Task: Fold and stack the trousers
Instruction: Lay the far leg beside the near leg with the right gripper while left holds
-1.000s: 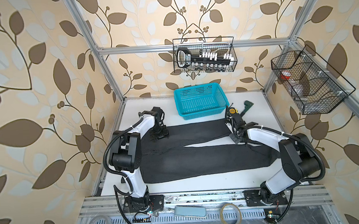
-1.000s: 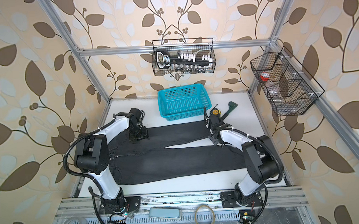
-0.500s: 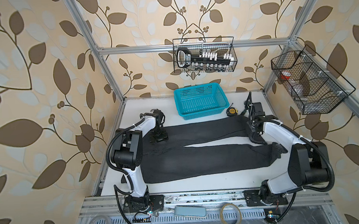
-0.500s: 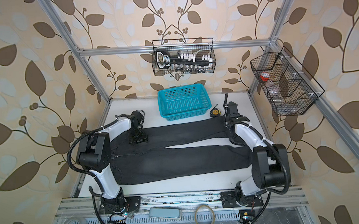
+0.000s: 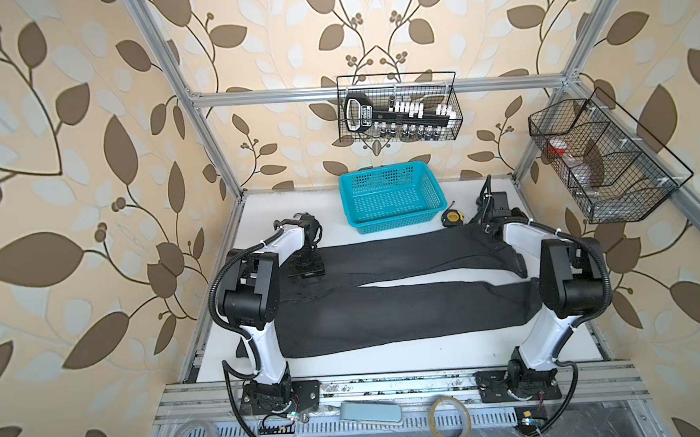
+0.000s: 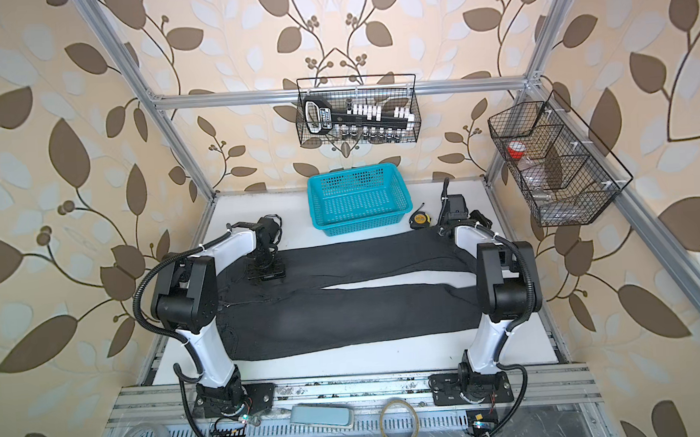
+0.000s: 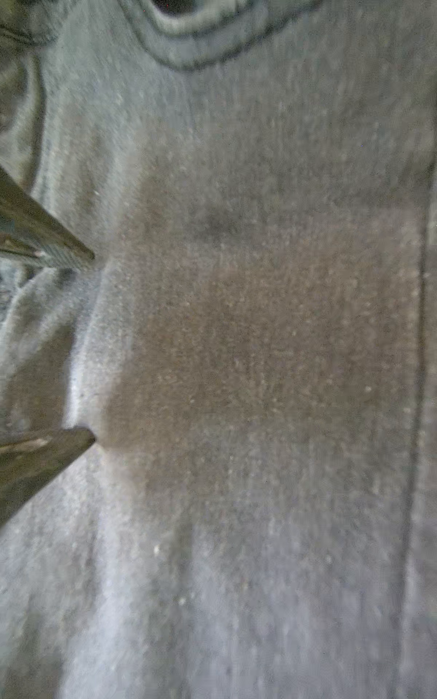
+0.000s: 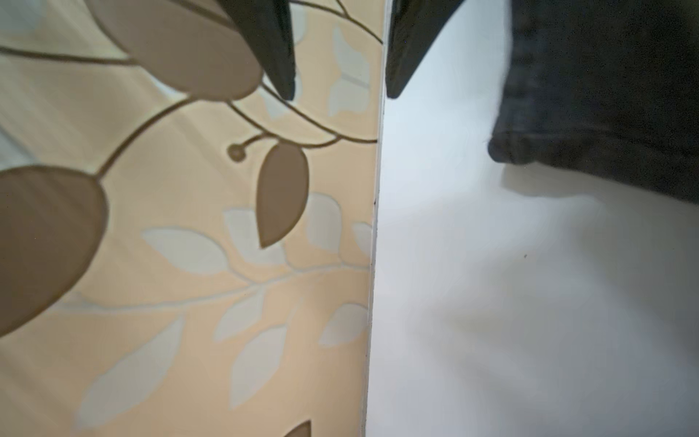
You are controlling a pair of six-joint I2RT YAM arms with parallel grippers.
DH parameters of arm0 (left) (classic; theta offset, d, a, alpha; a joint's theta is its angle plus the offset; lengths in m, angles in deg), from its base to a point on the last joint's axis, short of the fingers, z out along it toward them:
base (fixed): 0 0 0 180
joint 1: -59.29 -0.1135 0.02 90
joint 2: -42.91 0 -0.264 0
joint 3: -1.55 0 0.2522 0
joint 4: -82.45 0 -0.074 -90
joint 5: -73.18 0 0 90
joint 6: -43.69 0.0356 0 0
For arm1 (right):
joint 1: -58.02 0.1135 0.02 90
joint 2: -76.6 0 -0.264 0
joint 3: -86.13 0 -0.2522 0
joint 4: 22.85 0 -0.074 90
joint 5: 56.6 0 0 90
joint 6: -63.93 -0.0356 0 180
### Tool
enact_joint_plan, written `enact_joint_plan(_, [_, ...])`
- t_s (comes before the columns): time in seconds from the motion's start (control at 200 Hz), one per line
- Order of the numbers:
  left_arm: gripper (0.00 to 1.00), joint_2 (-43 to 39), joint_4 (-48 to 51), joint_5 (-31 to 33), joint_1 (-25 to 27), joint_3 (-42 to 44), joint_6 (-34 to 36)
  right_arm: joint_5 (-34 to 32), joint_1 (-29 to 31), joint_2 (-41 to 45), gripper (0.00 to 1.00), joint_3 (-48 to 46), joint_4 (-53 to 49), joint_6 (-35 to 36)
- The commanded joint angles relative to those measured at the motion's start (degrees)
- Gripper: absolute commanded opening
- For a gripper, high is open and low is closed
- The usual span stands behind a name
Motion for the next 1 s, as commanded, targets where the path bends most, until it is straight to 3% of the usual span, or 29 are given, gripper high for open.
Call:
enact_joint_plan(0.0, [0.68,-3.18,4.36,-1.1,-0.2,-4.3,1.39,2.28,0.32,2.28,0.51,2.96,-6.19,-3.39])
enact_joint_plan(0.17, [0.69,-6.49,7.88,-5.65,-0.03,-8.04,0.26,16.61,0.24,9.88,0.52,3.55,-22.59,-19.94])
enact_joint_plan(0.325, [0.69,-9.62,6.24,-12.57,2.17,-4.23,-3.94,30.44,-0.91,17.27,0.52,-4.01,-29.62,-31.33])
enact_joint_plan(0.455, [0.69,-10.22,3.89,-14.21,5.72,0.29,-5.96,42.09,-7.04,21.7,0.52,-10.97,-31.21,-40.48])
enact_joint_plan(0.58, [0.69,-10.48,1.3,-14.31,7.28,4.31,-6.71,48.37,-13.33,25.44,0.52,-16.39,-32.28,-47.04])
enact_joint_plan(0.81, [0.69,-9.48,0.05,-14.27,7.23,7.52,-5.64,51.45,-21.32,29.27,0.53,-22.97,-33.19,-55.43])
enact_joint_plan(0.925, [0.69,-8.98,0.44,-13.94,7.23,7.31,-4.98,46.92,-22.0,31.47,0.54,-24.45,-35.18,-57.43])
enact_joint_plan(0.995, [0.69,-8.72,1.04,-13.76,7.24,6.77,-4.59,42.9,-22.75,33.16,0.65,-25.48,-36.85,-60.35])
